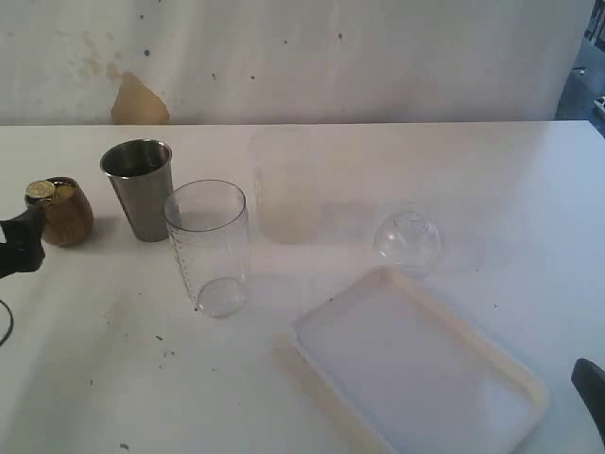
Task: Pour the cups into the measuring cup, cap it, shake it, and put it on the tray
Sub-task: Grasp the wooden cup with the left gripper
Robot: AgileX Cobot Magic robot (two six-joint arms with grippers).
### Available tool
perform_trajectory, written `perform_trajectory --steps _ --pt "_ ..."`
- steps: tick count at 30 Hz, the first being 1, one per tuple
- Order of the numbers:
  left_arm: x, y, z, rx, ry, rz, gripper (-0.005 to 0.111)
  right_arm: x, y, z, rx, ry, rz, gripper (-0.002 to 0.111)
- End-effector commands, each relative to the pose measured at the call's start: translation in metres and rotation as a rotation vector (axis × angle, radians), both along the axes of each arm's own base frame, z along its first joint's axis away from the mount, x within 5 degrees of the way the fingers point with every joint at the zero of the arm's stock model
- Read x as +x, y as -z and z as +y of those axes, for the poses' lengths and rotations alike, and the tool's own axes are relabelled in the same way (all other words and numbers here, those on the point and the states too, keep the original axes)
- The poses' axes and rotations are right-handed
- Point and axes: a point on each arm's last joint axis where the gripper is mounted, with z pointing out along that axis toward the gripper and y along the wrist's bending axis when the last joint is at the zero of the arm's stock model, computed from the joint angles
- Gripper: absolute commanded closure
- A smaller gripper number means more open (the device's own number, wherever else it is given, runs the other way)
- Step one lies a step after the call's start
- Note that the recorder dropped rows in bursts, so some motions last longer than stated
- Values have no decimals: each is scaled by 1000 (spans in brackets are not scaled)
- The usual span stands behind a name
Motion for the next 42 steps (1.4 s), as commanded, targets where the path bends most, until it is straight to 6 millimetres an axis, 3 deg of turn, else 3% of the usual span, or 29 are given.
perform_trajectory --steps 1,7,15,22,33,36,39,41,42 --pt "20 25 0 1 -15 12 15 0 1 0 0 5 -10 39" --pt "46 49 0 8 -17 29 15 0 1 0 0 5 -10 39" --pt "98 74 -2 59 -13 -11 15 0 1 0 0 5 -10 39" --pt "131 94 2 47 -74 -44 15 0 1 0 0 5 -10 39" --pt "154 90 0 80 -65 -109 19 0 1 0 0 5 -10 39" --pt "155 94 0 118 -54 -61 33 0 1 0 0 5 -10 39" --pt "154 99 0 138 -45 -6 66 0 1 0 0 5 -10 39" --pt "153 103 0 135 -36 48 98 0 1 0 0 5 -10 39" --pt "152 104 -1 154 -29 74 106 0 1 0 0 5 -10 39"
